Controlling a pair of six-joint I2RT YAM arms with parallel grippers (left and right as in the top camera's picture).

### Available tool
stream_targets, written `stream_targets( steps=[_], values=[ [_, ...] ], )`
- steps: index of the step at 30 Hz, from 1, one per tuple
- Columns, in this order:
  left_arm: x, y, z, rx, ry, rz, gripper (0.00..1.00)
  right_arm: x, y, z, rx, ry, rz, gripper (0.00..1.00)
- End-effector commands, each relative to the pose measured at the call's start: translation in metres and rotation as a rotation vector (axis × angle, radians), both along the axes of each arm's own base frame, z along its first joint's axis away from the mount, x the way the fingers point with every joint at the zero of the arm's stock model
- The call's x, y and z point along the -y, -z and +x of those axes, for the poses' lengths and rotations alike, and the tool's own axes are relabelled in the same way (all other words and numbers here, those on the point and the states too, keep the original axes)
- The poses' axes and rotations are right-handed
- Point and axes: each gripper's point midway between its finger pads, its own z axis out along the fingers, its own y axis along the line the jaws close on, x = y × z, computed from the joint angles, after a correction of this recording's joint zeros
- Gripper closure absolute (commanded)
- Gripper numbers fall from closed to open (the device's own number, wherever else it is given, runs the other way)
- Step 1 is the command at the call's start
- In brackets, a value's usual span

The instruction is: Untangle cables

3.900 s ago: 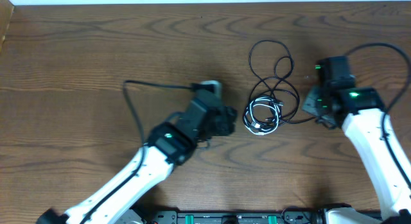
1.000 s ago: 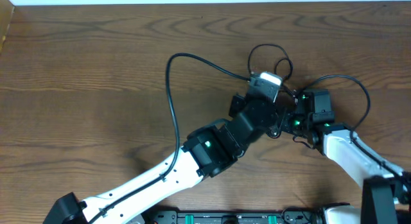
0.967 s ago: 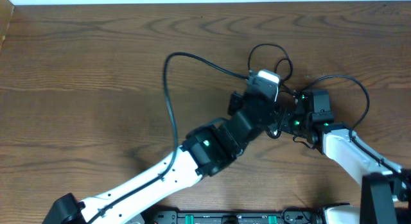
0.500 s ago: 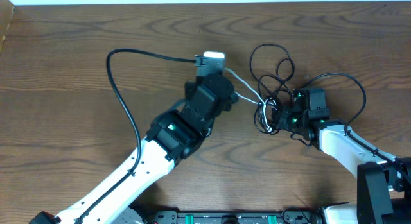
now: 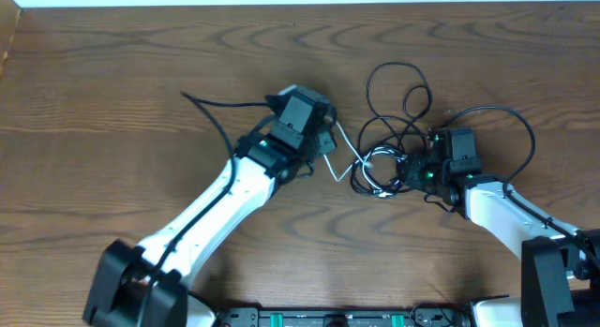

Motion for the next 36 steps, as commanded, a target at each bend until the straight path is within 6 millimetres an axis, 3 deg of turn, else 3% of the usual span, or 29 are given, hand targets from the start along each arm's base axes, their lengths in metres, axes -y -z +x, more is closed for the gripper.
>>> stream_targets(
  steps=[1,7,10,13,16,21,25,28,32,36],
  values=[
    [0.009,0.025,-0.006,-0.087,0.053,-0.014,0.93,0.015,0.026,-0.019,-0.089,0.041,-0.072,0.55],
    [-0.015,0.036,0.004,-0.055,-0.029,0.111,0.92,0.015,0.026,-0.019,-0.086,0.041,-0.071,0.53],
    [-0.043,0.040,0.005,-0.040,-0.099,0.242,0.92,0.015,0.025,-0.017,-0.080,0.041,-0.070,0.51],
    [-0.089,0.043,-0.004,-0.046,-0.183,0.473,0.92,-0.002,0.016,-0.012,-0.055,-0.026,0.002,0.45],
    [-0.103,0.045,-0.012,-0.065,-0.194,0.545,0.92,-0.021,-0.008,-0.005,0.005,-0.158,0.065,0.44],
    [-0.104,0.046,-0.013,-0.073,-0.192,0.551,0.92,-0.027,-0.037,-0.004,0.053,-0.177,0.102,0.43],
    [-0.104,0.047,-0.014,-0.076,-0.191,0.552,0.92,-0.048,-0.081,-0.007,0.158,-0.254,0.224,0.39],
    [-0.104,0.050,-0.015,-0.088,-0.186,0.553,0.93,-0.050,-0.102,-0.006,0.219,-0.264,0.238,0.36],
    [-0.093,0.062,-0.019,-0.132,-0.155,0.505,0.92,-0.051,-0.104,-0.006,0.202,-0.220,0.267,0.36],
    [-0.080,0.081,-0.025,-0.199,-0.117,0.455,0.92,-0.065,-0.088,-0.011,0.091,-0.142,0.321,0.46]
  ],
)
